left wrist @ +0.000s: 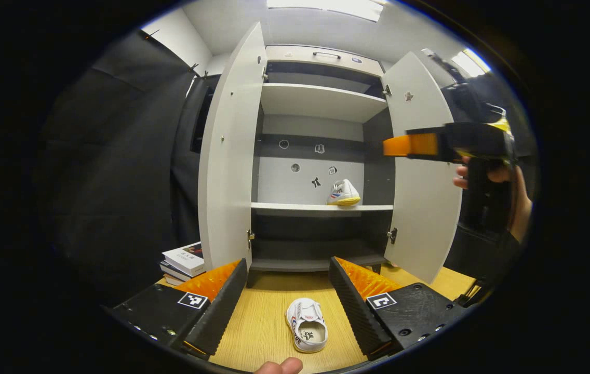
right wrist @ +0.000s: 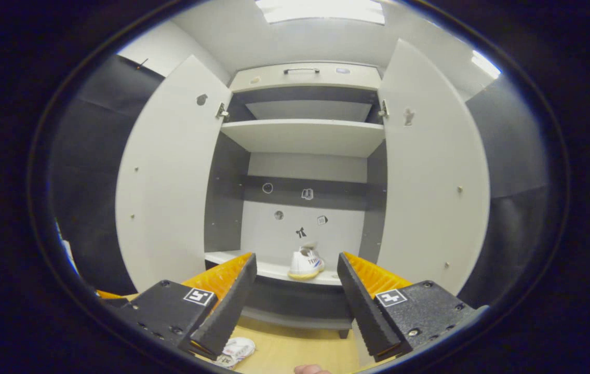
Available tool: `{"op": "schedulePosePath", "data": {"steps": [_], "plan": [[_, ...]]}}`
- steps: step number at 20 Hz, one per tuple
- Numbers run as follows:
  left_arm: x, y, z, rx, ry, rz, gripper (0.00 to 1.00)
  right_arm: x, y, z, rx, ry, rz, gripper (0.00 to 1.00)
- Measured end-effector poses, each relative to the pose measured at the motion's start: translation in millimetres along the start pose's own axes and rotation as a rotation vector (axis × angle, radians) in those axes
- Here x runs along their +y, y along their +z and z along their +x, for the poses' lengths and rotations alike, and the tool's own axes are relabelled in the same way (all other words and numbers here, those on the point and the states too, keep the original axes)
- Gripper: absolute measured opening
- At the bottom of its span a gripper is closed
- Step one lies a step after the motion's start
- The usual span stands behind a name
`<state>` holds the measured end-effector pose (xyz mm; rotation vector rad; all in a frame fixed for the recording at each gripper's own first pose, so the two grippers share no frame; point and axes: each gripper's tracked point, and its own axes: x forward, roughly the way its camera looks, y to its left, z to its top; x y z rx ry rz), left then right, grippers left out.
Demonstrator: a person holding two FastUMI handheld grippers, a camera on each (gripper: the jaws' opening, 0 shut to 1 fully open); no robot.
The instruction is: Grab one shoe with the right hand and put it into the shoe cabinet, grab the other shoe with the left hand and put it into the shoe cabinet; then close the right door with the right hand and the left door with the left hand.
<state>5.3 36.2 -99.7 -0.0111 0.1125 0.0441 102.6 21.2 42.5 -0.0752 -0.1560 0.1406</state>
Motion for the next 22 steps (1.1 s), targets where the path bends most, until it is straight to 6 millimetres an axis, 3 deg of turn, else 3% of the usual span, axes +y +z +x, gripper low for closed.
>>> {"op": "schedulePosePath", "data": {"steps": [3,6,9,10,13,16,22], "plan": [[-7,-20,3,0.037,-0.005,0.015,0.95,4,-23,-58,-0.037,-0.013,-0.033,0.98],[-19,-60,7,0.135,-0.030,0.022,0.95,12,-45,-103,-0.024,-0.005,-0.033,0.98],[-48,-103,9,0.247,-0.157,-0.083,0.95,10,-70,-112,0.075,0.005,0.003,0.99],[-49,-115,11,0.278,-0.161,-0.113,0.96,8,-79,-115,0.110,0.004,0.029,0.99],[-26,-150,26,0.368,-0.090,-0.104,0.96,-12,-95,-124,0.175,-0.042,0.055,1.00],[-11,-182,43,0.434,-0.054,-0.059,0.95,-28,-95,-127,0.171,-0.074,0.009,0.99],[-19,-233,55,0.553,-0.056,0.035,0.96,-38,-104,-123,0.206,-0.081,0.028,1.00]]}}
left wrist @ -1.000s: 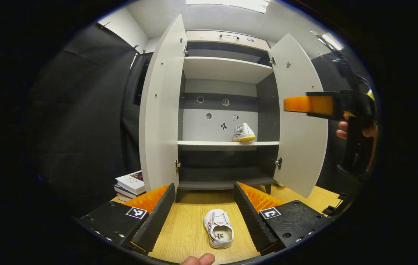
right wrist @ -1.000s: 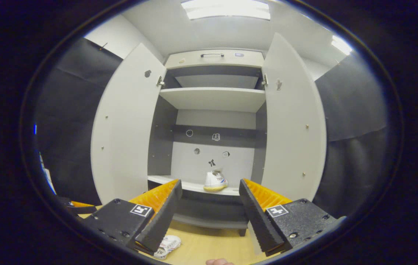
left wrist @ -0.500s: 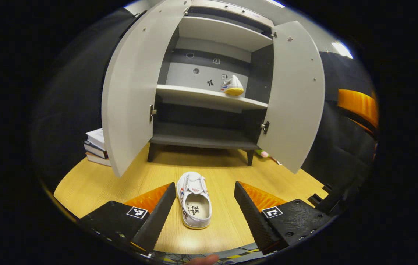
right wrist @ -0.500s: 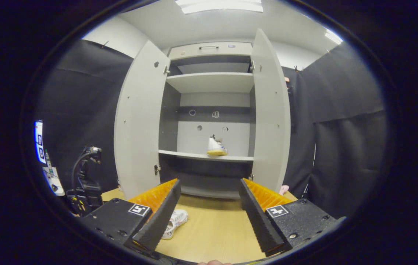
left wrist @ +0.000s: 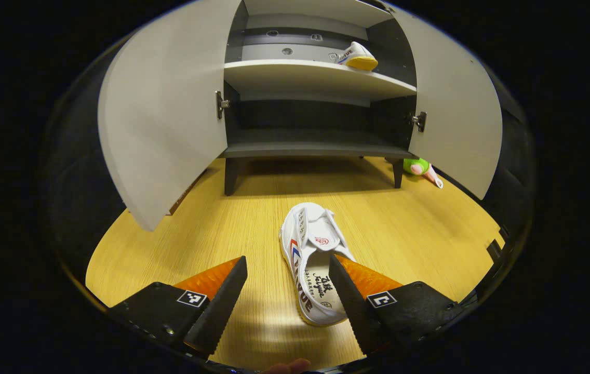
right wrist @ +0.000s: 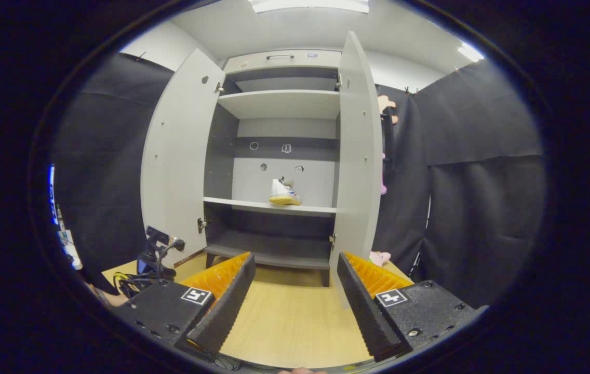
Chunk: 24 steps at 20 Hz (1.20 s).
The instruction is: Grab one shoe with the right hand and put it into the shoe cabinet, grab the other shoe with the left hand and put it into the shoe cabinet; then close the right door with the right hand and the left door with the left hand.
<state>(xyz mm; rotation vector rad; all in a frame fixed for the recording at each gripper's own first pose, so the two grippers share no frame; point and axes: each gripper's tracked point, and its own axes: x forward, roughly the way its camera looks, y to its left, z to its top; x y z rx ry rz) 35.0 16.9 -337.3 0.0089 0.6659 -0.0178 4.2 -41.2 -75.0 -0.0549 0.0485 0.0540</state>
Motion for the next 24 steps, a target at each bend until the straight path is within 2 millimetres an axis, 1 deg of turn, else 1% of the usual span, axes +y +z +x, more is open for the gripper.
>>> {"op": "schedulePosePath", "data": {"steps": [4,8,9,11,12,13,15,16,17,18,19,20,21,22,23,24], "plan": [[1,-12,26,0.047,0.005,0.033,0.96,-12,-8,3,0.028,-0.021,-0.008,1.00],[8,-10,50,0.066,0.011,-0.023,0.95,-21,-17,7,0.054,-0.039,-0.008,1.00],[11,-9,53,0.064,0.018,-0.030,0.95,-23,-19,9,0.061,-0.043,-0.007,1.00],[12,-8,61,0.073,0.011,-0.058,0.87,-26,-24,11,0.077,-0.049,-0.009,1.00],[9,-9,62,0.078,-0.001,-0.071,0.80,-26,-25,13,0.081,-0.049,-0.008,1.00],[9,-8,64,0.073,-0.001,-0.078,0.78,-27,-27,14,0.085,-0.049,-0.008,1.00],[4,-7,65,0.058,-0.005,-0.081,0.59,-26,-28,17,0.089,-0.047,-0.014,1.00],[-1,-7,67,0.055,-0.019,-0.086,0.41,-26,-28,19,0.089,-0.043,-0.019,1.00],[-1,-7,68,0.056,-0.003,-0.082,0.35,-25,-28,19,0.090,-0.040,-0.023,1.00],[-1,-7,69,0.055,0.007,-0.078,0.20,-24,-29,20,0.092,-0.037,-0.026,1.00],[8,-7,70,0.053,0.053,-0.065,0.20,-24,-30,21,0.092,-0.035,-0.027,1.00],[11,-11,69,0.075,0.068,-0.082,0.10,-23,-30,22,0.095,-0.031,-0.027,1.00],[10,-8,70,0.053,0.060,-0.098,0.00,-22,-31,24,0.098,-0.027,-0.025,1.00],[9,-9,70,0.063,0.055,-0.110,0.11,-21,-33,24,0.101,-0.023,-0.023,1.00],[9,-8,70,0.058,0.057,-0.112,0.00,-20,-35,25,0.105,-0.019,-0.022,1.00],[8,-7,67,0.061,0.061,-0.111,0.00,-18,-36,25,0.110,-0.012,-0.022,1.00]]}}
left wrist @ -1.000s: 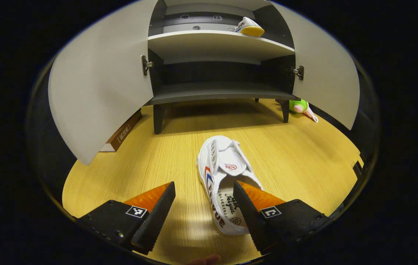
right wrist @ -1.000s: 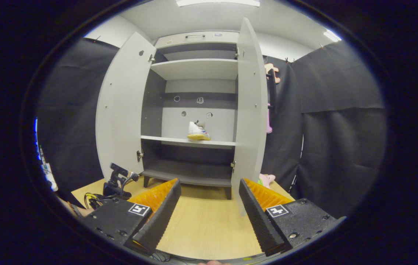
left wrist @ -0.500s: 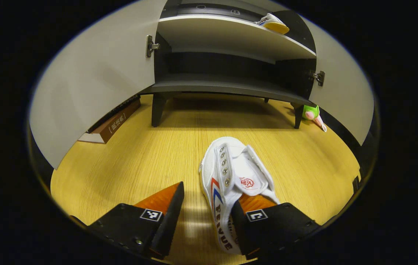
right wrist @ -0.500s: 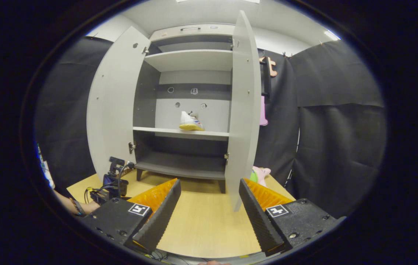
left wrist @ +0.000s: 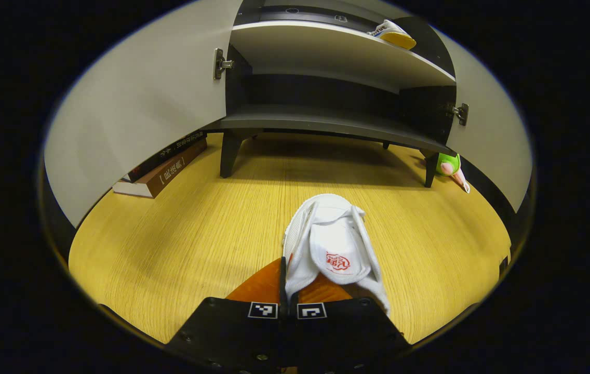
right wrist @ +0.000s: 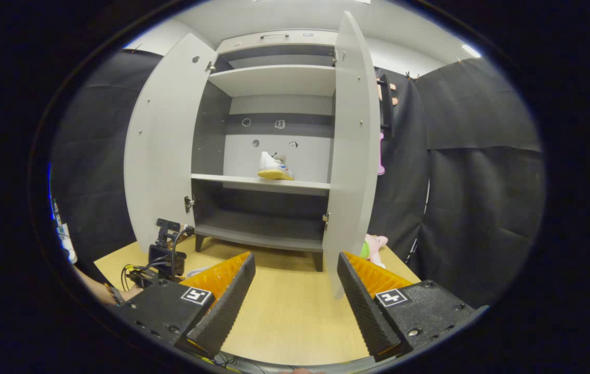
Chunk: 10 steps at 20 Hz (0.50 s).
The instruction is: Grab one shoe with the right hand and put it into the shoe cabinet, grab the other shoe with the left hand and put it into the shoe cabinet; then close the right door with the right hand and the left door with the left hand.
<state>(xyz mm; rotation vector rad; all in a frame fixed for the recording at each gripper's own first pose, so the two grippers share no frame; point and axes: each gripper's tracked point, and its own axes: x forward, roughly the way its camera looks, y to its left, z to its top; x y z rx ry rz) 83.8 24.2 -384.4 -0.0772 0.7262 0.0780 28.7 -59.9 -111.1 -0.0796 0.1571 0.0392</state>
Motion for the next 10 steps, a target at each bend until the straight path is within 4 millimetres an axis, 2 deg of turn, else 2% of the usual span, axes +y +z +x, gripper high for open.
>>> {"op": "schedulePosePath", "data": {"steps": [3,6,10], "plan": [[1,20,-26,-0.058,0.026,0.016,0.00,2,-1,0,0.001,0.009,-0.009,1.00],[-7,51,-67,-0.138,-0.014,0.008,0.00,5,0,-3,-0.005,0.020,-0.015,1.00],[-17,109,-125,-0.234,-0.028,-0.009,0.00,15,7,-10,-0.031,0.060,-0.018,1.00]]}}
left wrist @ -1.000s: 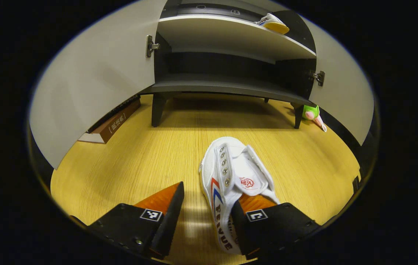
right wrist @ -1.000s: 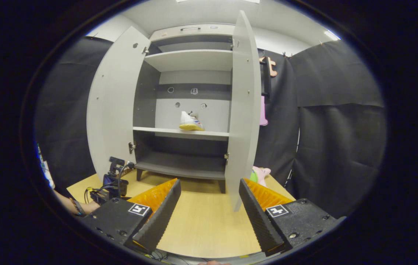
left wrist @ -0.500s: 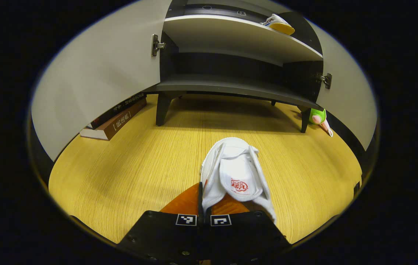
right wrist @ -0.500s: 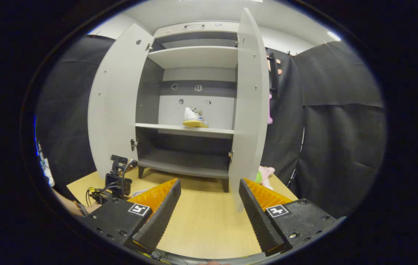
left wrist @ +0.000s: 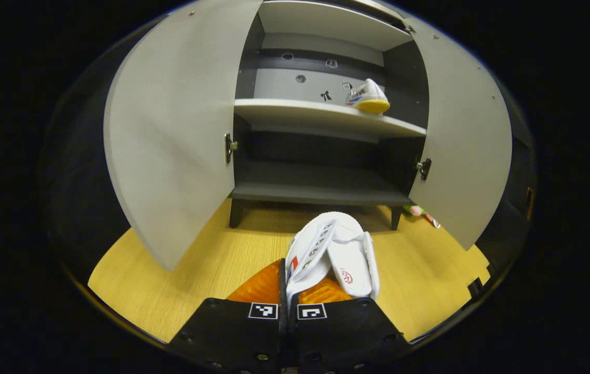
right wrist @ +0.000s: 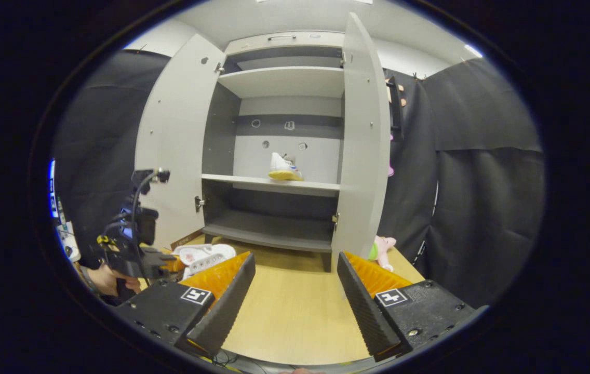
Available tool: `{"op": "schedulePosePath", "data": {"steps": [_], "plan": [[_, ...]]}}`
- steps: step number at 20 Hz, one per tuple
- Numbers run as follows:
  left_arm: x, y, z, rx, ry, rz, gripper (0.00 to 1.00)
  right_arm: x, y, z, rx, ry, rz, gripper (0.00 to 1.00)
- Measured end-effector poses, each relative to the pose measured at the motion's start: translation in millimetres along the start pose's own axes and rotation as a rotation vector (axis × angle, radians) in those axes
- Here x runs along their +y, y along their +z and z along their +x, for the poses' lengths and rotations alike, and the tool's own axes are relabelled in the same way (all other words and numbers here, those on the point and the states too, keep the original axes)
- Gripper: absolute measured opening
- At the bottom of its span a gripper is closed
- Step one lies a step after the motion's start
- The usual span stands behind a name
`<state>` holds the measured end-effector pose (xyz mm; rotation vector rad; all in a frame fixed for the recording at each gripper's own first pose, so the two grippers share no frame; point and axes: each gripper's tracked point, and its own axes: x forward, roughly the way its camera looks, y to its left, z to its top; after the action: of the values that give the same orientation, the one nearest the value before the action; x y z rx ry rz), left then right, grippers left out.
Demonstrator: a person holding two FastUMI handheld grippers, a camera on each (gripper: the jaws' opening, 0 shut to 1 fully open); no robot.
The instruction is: Grab one shoe with the right hand and put it into the shoe cabinet, grab the other shoe with the left hand and put it into the shoe cabinet; then close the right door with the right hand and the left door with the left hand.
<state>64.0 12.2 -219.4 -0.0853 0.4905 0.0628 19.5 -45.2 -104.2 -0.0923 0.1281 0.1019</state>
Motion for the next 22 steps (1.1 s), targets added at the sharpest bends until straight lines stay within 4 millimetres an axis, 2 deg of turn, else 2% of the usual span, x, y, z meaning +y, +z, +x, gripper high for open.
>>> {"op": "schedulePosePath", "data": {"steps": [2,6,9,12,15,18,20,22], "plan": [[-10,42,-18,-0.045,-0.002,-0.025,0.00,5,6,-1,-0.016,0.020,-0.017,1.00],[-30,144,-26,-0.171,-0.019,-0.047,0.00,17,11,-2,-0.035,0.065,-0.016,0.99],[-33,213,-14,-0.249,0.004,-0.041,0.00,20,14,-1,-0.052,0.080,-0.009,0.99],[-32,266,15,-0.262,0.030,-0.051,0.00,16,18,2,-0.059,0.070,-0.006,1.00],[-23,296,62,-0.205,0.043,-0.143,0.00,12,21,3,-0.066,0.054,0.004,1.00],[-9,324,113,-0.171,0.104,-0.102,0.00,6,19,4,-0.062,0.031,0.008,1.00],[-5,327,148,-0.109,0.142,-0.084,0.00,0,16,8,-0.050,0.011,0.013,1.00],[-13,333,168,-0.038,0.148,-0.113,0.00,-6,13,9,-0.040,-0.008,0.026,1.00]]}}
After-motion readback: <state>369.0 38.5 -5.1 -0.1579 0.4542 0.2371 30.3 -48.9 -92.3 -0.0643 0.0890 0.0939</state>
